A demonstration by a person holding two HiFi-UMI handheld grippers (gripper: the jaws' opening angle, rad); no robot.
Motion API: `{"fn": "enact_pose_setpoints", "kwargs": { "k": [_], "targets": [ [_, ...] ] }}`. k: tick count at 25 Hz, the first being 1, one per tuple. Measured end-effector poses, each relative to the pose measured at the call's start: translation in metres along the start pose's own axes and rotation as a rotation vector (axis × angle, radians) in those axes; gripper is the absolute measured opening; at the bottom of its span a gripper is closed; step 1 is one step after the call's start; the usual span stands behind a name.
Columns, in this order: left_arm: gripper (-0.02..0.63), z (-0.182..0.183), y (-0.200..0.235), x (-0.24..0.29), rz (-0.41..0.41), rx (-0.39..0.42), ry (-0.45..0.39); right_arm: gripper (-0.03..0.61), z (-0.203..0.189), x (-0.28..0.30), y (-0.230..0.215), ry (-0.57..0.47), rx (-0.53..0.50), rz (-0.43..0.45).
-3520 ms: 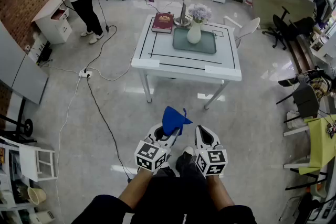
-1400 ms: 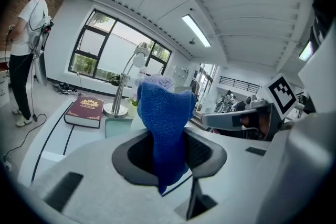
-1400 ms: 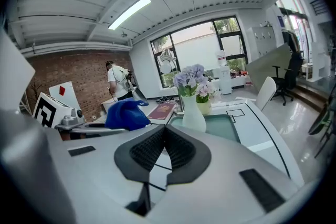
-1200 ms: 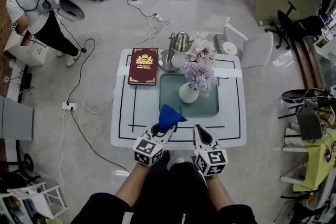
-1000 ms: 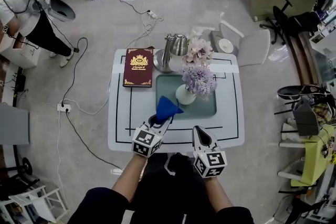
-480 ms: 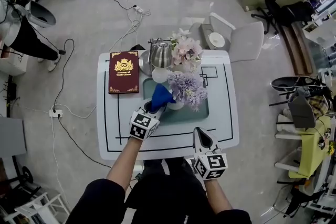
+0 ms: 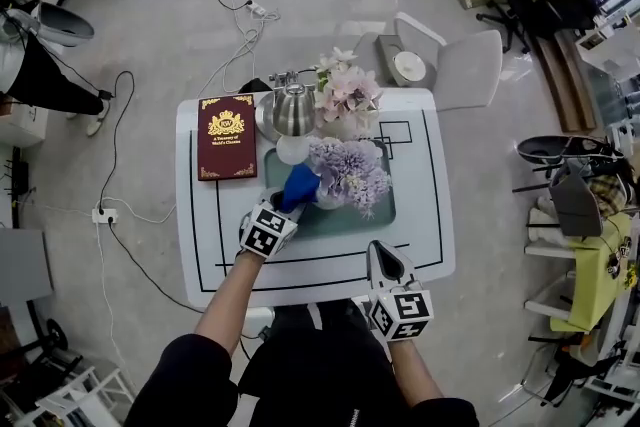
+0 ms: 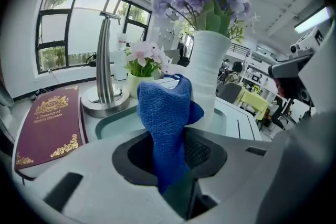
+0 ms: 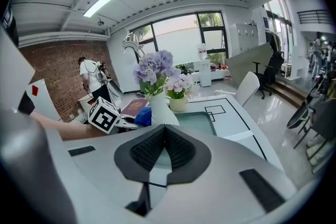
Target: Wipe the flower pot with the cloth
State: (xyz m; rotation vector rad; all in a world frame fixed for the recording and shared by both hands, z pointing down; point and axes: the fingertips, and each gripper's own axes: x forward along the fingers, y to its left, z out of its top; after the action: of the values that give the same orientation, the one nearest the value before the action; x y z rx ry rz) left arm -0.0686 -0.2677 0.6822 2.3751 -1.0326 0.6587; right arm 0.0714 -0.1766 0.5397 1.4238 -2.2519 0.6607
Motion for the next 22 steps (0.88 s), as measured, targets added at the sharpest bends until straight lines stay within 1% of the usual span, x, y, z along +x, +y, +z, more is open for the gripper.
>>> {"fn": "enact_pose_setpoints", "kwargs": {
  "k": [1, 2, 5, 7, 9, 12, 16, 18, 22],
  "targets": [
    [0.123, -0.001, 0.001, -0.001, 0.000, 0.009, 0.004, 0.009, 0.000, 0.001, 0.000, 0.001, 0.000, 0.003],
    [0.123, 0.002, 0.003, -0.004, 0.003, 0.017, -0.011, 0.009, 0.001, 0.001, 0.001, 0.003, -0.001, 0.006],
    [0.123, 0.032, 0.010, -0.024, 0.017, 0.039, -0.131, 0.009, 0.000, 0.004, 0.001, 0.009, -0.002, 0.011],
    [0.123, 0.055, 0.015, -0.033, 0.010, 0.063, -0.188, 0.009, 0.000, 0.007, 0.001, 0.012, 0.000, 0.009],
    [0.123, 0.071, 0.016, -0.031, -0.019, 0.108, -0.199, 0.009, -0.001, 0.009, 0.000, 0.014, 0.002, 0.006],
    [0.123, 0.075, 0.015, -0.017, -0.069, 0.174, -0.158, 0.009, 0.000, 0.009, 0.000, 0.017, 0.003, 0.001],
    [0.123, 0.063, 0.015, 0.006, -0.119, 0.217, -0.080, 0.009, -0.001, 0.007, -0.005, 0.018, 0.010, -0.018],
    [0.123, 0.052, 0.016, 0.015, -0.127, 0.221, -0.032, 0.009, -0.002, 0.006, -0.008, 0.019, 0.019, -0.025],
    [0.124, 0.024, 0.025, 0.027, -0.109, 0.197, 0.063, 0.009, -0.004, 0.005, -0.013, 0.023, 0.025, -0.033]
  ]
}}
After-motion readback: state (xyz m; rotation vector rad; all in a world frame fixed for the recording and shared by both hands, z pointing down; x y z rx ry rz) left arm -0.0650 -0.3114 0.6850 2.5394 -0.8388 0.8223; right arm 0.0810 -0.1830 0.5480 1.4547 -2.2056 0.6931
